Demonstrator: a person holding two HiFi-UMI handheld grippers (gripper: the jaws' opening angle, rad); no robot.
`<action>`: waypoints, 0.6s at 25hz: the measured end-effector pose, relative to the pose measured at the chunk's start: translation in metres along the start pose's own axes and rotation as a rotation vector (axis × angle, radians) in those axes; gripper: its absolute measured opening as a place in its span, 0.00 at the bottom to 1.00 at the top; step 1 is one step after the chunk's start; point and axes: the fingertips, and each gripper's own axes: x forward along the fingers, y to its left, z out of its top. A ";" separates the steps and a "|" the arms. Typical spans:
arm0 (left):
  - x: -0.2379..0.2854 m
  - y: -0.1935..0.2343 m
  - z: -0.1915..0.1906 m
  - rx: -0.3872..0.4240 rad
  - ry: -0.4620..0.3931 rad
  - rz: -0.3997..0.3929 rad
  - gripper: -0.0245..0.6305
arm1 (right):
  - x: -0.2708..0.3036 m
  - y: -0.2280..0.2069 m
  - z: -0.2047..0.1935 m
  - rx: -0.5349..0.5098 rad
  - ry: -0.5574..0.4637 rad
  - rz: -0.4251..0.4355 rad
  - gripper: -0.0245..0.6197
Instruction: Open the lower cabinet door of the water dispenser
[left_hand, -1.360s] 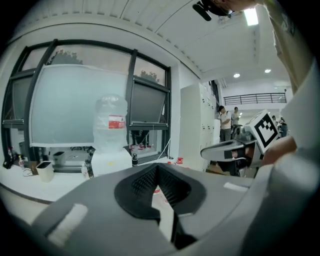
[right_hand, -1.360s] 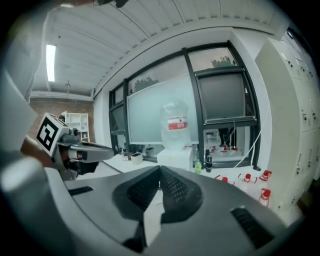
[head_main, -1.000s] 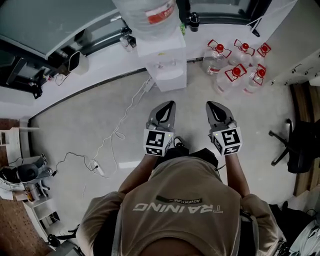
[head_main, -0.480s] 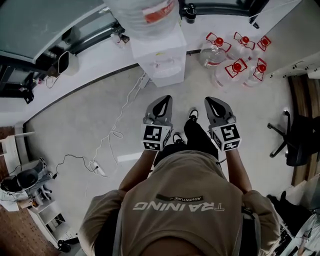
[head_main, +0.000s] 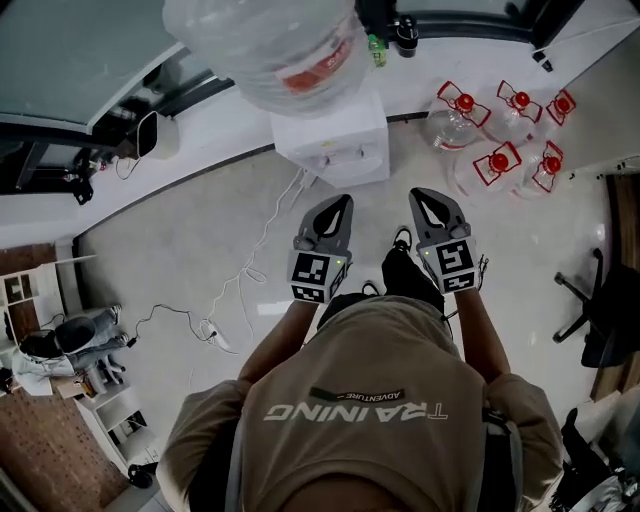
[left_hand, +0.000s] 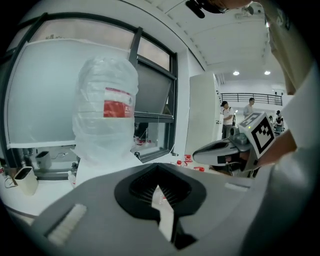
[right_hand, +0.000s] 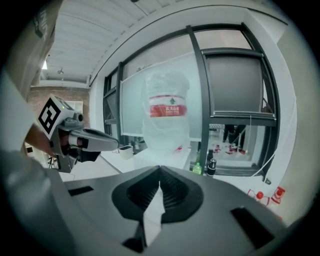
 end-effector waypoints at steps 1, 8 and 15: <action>0.011 0.001 0.001 -0.020 0.010 -0.006 0.04 | 0.008 -0.007 0.000 0.011 0.007 0.008 0.05; 0.082 0.009 -0.014 -0.092 0.104 -0.021 0.04 | 0.052 -0.057 -0.031 -0.031 0.117 0.070 0.05; 0.136 0.022 -0.074 -0.112 0.209 -0.036 0.04 | 0.090 -0.073 -0.089 -0.014 0.250 0.094 0.05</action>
